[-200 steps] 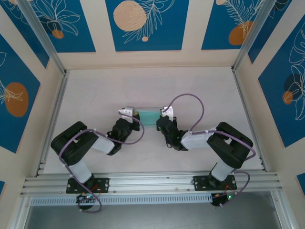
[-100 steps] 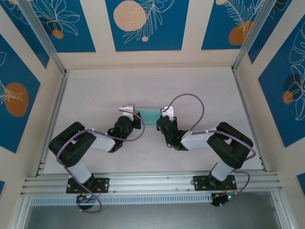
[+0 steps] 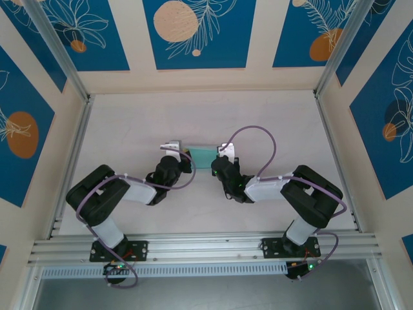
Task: Fold the paper box
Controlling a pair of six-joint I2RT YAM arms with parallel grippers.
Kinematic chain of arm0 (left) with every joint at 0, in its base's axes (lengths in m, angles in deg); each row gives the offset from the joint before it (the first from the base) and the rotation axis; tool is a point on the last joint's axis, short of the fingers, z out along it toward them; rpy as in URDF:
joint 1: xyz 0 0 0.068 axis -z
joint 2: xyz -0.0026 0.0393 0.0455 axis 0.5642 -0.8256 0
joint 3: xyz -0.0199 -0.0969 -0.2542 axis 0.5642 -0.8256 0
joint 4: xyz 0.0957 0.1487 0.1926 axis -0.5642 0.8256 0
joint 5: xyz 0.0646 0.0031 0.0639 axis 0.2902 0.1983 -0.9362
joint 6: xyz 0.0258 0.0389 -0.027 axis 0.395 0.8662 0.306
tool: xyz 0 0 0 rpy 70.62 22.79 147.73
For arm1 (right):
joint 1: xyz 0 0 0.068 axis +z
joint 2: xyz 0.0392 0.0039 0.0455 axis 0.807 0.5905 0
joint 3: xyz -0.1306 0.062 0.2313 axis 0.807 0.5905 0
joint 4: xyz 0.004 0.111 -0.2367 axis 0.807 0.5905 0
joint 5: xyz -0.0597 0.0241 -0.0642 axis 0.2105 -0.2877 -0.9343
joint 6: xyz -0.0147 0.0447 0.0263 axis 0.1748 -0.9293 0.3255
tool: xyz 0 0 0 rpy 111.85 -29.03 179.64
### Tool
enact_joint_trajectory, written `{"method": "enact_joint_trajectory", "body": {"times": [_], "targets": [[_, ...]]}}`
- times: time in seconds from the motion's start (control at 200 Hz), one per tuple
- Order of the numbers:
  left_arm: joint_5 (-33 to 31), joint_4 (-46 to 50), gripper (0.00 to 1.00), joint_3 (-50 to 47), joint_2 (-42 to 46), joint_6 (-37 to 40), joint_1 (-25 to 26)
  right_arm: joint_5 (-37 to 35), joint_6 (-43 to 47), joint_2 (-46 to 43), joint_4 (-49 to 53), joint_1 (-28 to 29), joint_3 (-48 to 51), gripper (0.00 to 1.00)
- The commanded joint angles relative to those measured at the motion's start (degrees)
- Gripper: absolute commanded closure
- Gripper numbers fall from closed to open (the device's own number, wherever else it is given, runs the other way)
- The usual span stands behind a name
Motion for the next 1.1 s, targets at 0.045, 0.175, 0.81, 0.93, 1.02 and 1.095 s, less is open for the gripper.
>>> {"method": "enact_joint_trajectory", "body": {"times": [0.045, 0.175, 0.81, 0.93, 1.02, 1.095], "targets": [[10.5, 2.9, 0.94, 1.8, 0.3, -3.9, 2.8, 7.4, 0.3, 2.4, 1.2, 1.4, -1.5, 1.00], [11.0, 2.7, 0.94, 2.5, 0.2, -4.8, 2.8, 7.6, 0.2, 2.2, 1.2, 1.3, -1.5, 1.00], [12.5, 2.7, 0.94, 3.9, 1.6, -6.2, 2.7, 7.8, 0.2, 2.0, 1.6, 1.3, -1.9, 1.00], [12.2, 2.5, 0.94, 3.7, 3.1, -6.4, 2.7, 7.7, 0.3, 1.8, 1.6, 1.3, -1.9, 1.00], [11.8, 4.7, 0.94, 4.5, 5.1, -5.8, 2.4, 7.7, 0.4, 1.8, 1.6, 1.3, -1.9, 1.00], [12.0, 6.7, 0.94, 5.4, 6.1, -5.0, 2.2, 7.8, 0.5, 1.7, 1.6, 1.3, -1.9, 1.00]]}}
